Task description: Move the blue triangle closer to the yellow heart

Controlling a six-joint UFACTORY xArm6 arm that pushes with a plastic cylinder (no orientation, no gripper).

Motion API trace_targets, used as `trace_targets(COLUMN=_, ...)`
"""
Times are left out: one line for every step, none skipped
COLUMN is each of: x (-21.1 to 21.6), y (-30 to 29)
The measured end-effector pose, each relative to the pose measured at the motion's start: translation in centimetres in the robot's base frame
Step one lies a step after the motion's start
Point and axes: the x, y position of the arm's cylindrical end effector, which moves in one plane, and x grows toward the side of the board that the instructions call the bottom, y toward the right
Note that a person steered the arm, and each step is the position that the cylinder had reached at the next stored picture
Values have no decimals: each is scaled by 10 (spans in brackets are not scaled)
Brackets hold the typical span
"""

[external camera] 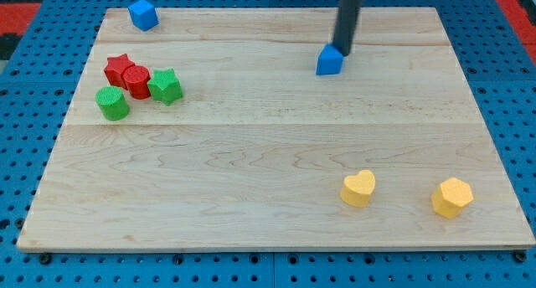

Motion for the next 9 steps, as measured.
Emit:
trace_targets(x=27, y=-47)
trace_targets(x=31, y=-104)
trace_targets(x=61, y=-83)
trace_targets(x=67, y=-7)
trace_targets(x=45, y=12)
trace_targets(x=20, y=1)
trace_targets(x=28, y=46)
trace_targets(x=74, y=115)
trace_targets(x=104, y=129)
